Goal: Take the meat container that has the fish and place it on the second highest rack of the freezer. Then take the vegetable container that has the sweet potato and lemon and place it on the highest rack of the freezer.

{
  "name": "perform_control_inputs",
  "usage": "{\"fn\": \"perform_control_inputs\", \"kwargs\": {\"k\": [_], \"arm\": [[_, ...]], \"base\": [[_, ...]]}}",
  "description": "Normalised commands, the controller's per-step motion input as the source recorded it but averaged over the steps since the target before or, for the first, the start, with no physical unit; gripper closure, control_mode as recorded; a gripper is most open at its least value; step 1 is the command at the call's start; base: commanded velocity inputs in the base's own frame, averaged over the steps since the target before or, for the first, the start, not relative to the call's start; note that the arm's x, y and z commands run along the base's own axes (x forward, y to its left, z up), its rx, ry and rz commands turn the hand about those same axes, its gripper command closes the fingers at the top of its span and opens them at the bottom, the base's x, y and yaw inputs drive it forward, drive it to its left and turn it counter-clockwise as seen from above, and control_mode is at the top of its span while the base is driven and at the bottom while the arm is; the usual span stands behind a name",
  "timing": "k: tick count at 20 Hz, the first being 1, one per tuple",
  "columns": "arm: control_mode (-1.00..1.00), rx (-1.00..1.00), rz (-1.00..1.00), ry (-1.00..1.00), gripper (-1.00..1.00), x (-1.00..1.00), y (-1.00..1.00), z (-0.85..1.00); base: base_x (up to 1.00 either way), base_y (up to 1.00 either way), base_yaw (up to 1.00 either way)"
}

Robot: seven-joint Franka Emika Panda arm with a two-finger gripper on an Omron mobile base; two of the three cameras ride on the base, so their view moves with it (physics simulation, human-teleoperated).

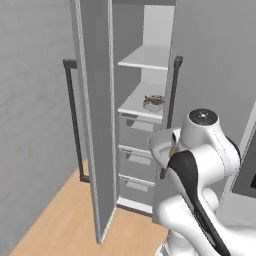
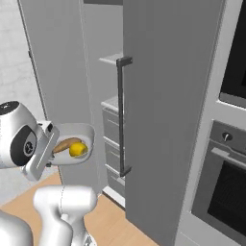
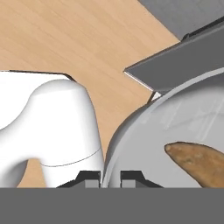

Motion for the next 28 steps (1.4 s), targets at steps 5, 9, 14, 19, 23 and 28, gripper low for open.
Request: {"fn": "perform_control_inputs", "kwargs": {"k": [5,9,14,19,23,28], "arm": [[1.0,0.0,0.0,0.0,1.0,0.0,0.0,0.0],[1.0,0.0,0.0,0.0,1.0,0.0,0.0,0.0],[1.0,0.0,0.0,0.0,1.0,0.0,0.0,0.0],[1.0,0.0,0.0,0.0,1.0,0.0,0.0,0.0],[1.0,0.0,0.0,0.0,1.0,0.0,0.0,0.0],[1.0,0.0,0.0,0.0,1.0,0.0,0.0,0.0]], "base": [[0.43,0.13,-0.24],[0.54,0.02,-0.22],[0.36,0.57,-0.22],[0.28,0.53,-0.16],[0.51,0.0,-0.1],[0.54,0.02,0.0]]}}
